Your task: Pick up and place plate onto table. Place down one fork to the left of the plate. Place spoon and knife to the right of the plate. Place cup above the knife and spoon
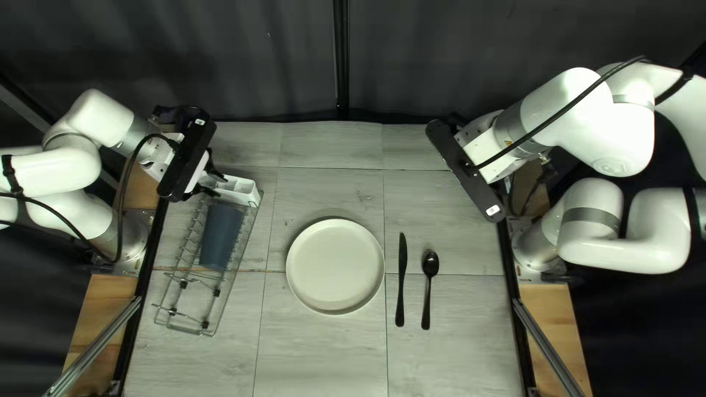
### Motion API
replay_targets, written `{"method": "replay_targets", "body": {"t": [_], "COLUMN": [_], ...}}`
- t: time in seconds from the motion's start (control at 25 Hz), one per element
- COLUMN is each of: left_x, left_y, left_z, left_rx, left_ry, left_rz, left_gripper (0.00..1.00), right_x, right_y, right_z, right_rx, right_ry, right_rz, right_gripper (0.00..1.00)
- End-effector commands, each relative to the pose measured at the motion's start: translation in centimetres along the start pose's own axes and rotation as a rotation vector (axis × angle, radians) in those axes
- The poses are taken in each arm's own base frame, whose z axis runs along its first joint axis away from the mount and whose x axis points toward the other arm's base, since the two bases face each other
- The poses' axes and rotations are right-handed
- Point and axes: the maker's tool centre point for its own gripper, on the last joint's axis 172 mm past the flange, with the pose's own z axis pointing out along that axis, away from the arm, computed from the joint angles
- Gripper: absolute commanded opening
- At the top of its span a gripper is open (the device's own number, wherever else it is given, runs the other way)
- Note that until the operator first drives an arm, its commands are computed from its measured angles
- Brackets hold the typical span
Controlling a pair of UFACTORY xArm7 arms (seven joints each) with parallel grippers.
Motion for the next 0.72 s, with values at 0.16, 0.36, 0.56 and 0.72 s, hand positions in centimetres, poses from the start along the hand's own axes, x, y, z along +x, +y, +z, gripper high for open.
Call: {"method": "replay_targets", "body": {"t": [0.16,0.36,0.56,0.72], "left_x": [-2.1,-4.1,-4.9,-5.2], "left_y": [0.3,-0.7,-1.6,-1.8], "left_z": [0.2,1.0,1.7,3.1], "left_rx": [-0.035,-0.056,-0.076,-0.102], "left_ry": [-0.002,0.002,0.015,0.018], "left_rz": [-0.002,-0.009,0.000,0.026], "left_gripper": [1.00,1.00,1.00,1.00], "right_x": [0.0,0.0,0.0,0.0], "right_y": [0.0,0.0,0.0,0.0], "right_z": [0.0,0.0,0.0,0.0], "right_rx": [0.000,0.000,0.000,0.000], "right_ry": [0.000,0.000,0.000,0.000], "right_rz": [0.000,0.000,0.000,0.000], "right_gripper": [1.00,1.00,1.00,1.00]}}
